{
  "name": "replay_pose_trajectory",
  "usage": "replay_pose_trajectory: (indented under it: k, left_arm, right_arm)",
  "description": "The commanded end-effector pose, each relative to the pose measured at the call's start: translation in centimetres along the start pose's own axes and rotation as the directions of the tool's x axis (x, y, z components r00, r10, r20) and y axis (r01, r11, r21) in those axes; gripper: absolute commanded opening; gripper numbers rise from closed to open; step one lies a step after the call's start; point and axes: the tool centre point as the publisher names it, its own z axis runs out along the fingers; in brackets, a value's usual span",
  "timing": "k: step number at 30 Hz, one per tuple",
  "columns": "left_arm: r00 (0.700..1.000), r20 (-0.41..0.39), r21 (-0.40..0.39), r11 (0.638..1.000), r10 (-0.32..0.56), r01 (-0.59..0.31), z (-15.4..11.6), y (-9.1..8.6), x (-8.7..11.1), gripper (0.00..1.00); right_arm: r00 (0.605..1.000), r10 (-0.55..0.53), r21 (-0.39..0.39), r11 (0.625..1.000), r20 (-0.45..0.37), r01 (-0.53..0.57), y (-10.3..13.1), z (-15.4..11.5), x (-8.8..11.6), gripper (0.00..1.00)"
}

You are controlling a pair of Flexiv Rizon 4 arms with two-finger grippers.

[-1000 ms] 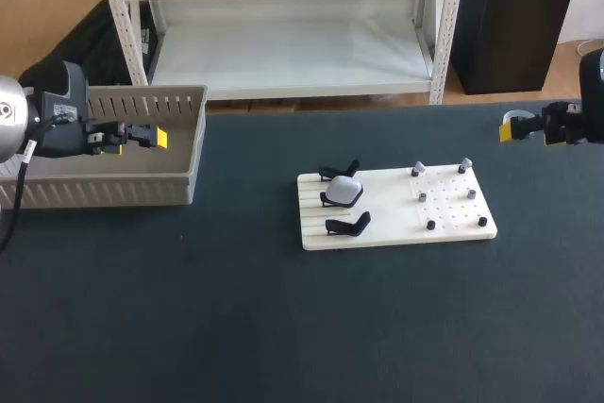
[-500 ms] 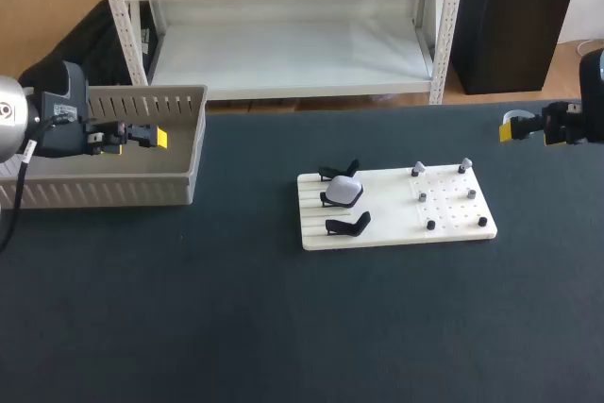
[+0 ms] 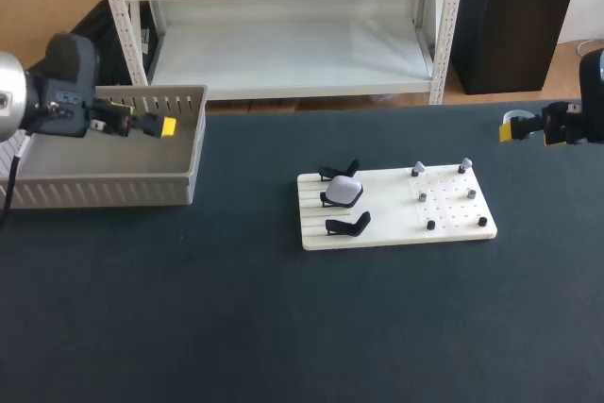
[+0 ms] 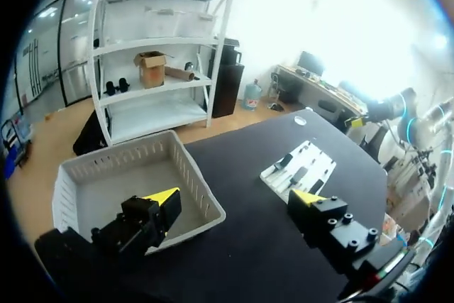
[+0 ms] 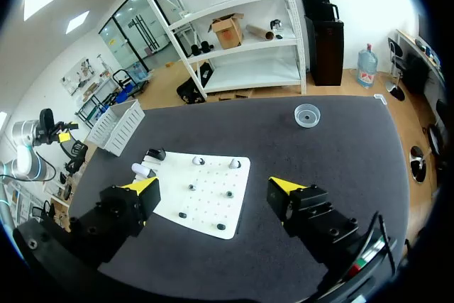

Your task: Pick up each earbud case from the left stands, insert the matching earbuds, close the lid, and place the case in the box.

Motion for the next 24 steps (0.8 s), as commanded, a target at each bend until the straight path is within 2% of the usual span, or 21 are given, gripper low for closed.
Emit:
replay_pose_trajectory:
  k: [1, 2, 3, 4, 5, 24]
  left_arm:
    - [0.719, 0.428, 0.468, 0.547, 0.547, -0.694, -1.5, -1.2, 1.2, 1.0]
    - [0.693, 0.449, 0.483, 0.499, 0.565, -0.72, -1.6, -1.8, 1.2, 1.0]
    - [0.687, 0.457, 0.484, 0.49, 0.565, -0.725, -1.6, -2.0, 1.1, 1.0]
    - [0.674, 0.462, 0.517, 0.443, 0.577, -0.733, -1.6, -2.7, 1.0, 1.0]
    - [0.672, 0.436, 0.523, 0.439, 0.599, -0.731, -1.4, -3.1, 1.1, 1.0]
    - [0.672, 0.436, 0.523, 0.439, 0.599, -0.731, -1.4, -3.1, 1.1, 1.0]
  right_arm:
    - [1.0, -0.001, -0.002, 1.0, 0.0, 0.001, -0.1, 0.0, 0.0, 1.0]
    - [1.0, -0.001, -0.002, 1.0, 0.0, 0.001, -0.1, 0.0, 0.0, 1.0]
    - [1.0, -0.001, -0.002, 1.0, 0.0, 0.001, -0.1, 0.0, 0.0, 1.0]
    - [1.0, -0.001, -0.002, 1.0, 0.0, 0.001, -0.1, 0.0, 0.0, 1.0]
    - [1.0, -0.001, -0.002, 1.0, 0.0, 0.001, -0.1, 0.0, 0.0, 1.0]
    - [1.0, -0.001, -0.002, 1.0, 0.0, 0.001, -0.1, 0.0, 0.0, 1.0]
